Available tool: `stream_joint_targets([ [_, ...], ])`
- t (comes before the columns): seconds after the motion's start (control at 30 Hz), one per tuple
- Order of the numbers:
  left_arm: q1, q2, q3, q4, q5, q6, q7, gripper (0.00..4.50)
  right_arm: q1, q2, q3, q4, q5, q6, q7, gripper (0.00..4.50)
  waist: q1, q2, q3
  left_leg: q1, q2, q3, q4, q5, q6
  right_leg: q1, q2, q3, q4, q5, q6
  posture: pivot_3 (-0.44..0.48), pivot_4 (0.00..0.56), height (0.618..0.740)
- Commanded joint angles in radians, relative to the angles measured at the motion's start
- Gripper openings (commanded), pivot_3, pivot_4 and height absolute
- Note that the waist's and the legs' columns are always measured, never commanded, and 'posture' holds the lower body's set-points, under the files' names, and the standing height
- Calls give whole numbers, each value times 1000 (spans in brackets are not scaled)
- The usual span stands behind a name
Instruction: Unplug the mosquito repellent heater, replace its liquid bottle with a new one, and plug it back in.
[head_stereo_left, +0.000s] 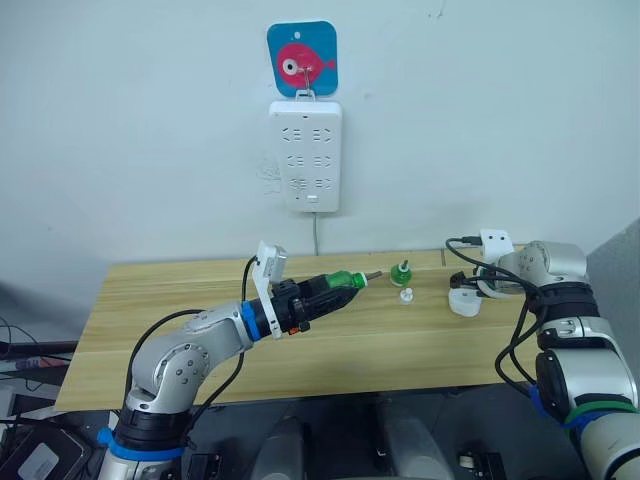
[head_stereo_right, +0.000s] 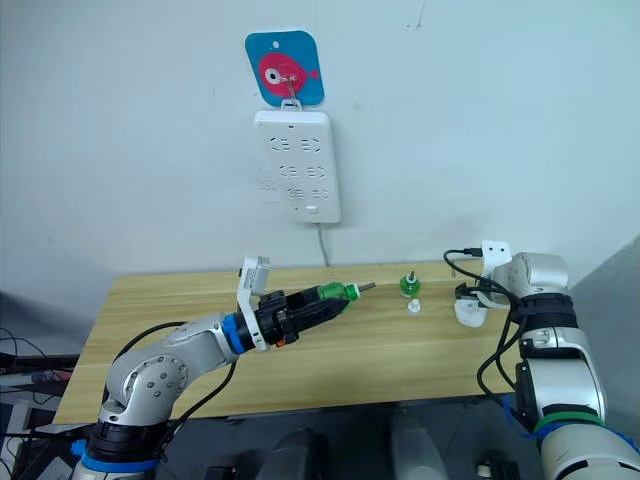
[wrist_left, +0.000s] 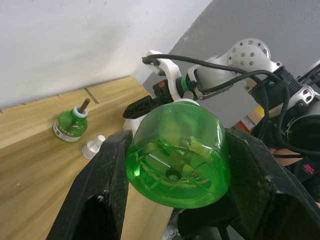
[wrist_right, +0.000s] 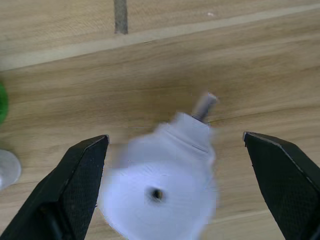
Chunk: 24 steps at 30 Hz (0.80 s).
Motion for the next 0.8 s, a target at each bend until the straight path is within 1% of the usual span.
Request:
stream_joint_targets([
  [0.03,-6,-4,10,-35,0,-23,-17,2435,-7,-1,-28,-65,-23,22,16,4500,0,0,0,0,0,0,0,0,0,0,0,0,0,0,0,-62,225,730],
  [0.13,-5,-5,10,-35,2,-24,-19,2435,1,2,-35,-129,-29,55,35,4500,0,0,0,0,0,-1,0,0,0,0,0,0,0,0,0,-64,218,730],
  [0.23,-5,-4,10,-35,3,-24,-20,2435,22,5,-60,-232,-28,129,31,4500,0,0,0,0,0,-1,0,0,0,0,0,0,0,0,0,-65,217,730],
  [0.33,-5,3,10,-31,7,-22,-29,2435,56,22,-103,-343,-44,199,5,4500,0,0,0,0,0,-2,0,0,0,0,0,0,0,0,0,-68,216,730],
  [0.43,-8,3,4,-21,18,-26,-38,2435,96,46,-133,-436,-76,227,-20,4500,0,0,0,-1,0,-3,-1,0,0,0,0,-1,-1,0,0,-68,216,730],
  [0.53,-17,-7,0,-16,25,-25,-37,2435,120,80,-193,-521,-109,281,-48,4500,0,0,0,0,0,-3,-1,0,0,0,0,0,-1,0,0,-81,218,730],
  [0.6,-17,-10,-2,-17,27,-24,-39,2435,141,92,-216,-596,-113,323,-39,4500,-1,0,0,-1,0,-3,-1,0,0,-1,0,0,-1,0,0,-81,218,730],
  [0.7,-14,-10,-3,-19,31,-25,-41,2435,180,74,-197,-729,-96,338,3,4500,-1,0,0,-1,0,-3,-2,0,0,-1,0,0,-2,0,1,-81,218,730],
  [0.8,-7,-7,2,-23,33,-25,-43,2435,225,57,-213,-863,-66,352,49,3950,-1,1,0,-1,0,-3,-4,0,0,-1,0,-1,-4,-1,1,-79,225,730],
])
